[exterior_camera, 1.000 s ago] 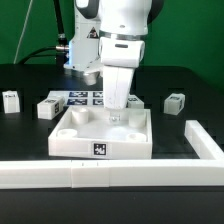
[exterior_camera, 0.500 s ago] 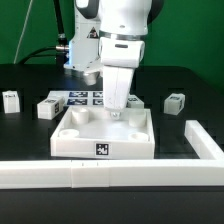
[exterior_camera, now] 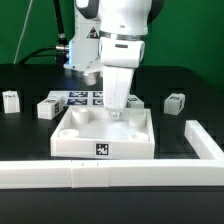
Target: Assemble one leg
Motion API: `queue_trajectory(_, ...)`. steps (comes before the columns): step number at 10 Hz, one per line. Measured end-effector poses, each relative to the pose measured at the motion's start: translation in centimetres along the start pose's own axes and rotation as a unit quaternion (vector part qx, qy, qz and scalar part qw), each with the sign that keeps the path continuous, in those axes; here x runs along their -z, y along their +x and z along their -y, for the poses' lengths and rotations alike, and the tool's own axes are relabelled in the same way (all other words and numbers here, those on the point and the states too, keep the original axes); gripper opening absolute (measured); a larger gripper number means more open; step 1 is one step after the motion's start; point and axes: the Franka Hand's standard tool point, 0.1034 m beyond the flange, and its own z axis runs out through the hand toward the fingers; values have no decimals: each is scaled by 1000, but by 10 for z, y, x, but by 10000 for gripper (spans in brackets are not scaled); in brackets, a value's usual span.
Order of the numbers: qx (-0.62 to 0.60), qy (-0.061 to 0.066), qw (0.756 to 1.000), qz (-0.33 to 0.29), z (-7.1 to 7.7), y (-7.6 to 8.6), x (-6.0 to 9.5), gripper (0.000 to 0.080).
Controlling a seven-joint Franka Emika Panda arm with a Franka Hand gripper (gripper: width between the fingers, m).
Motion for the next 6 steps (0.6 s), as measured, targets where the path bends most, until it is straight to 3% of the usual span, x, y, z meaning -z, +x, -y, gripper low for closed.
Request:
queue_trajectory(3, 30, 0, 1000, 2, -4, 1, 1, 58)
queue_trajectory(6, 70, -7, 998, 0, -17, 18, 1, 58)
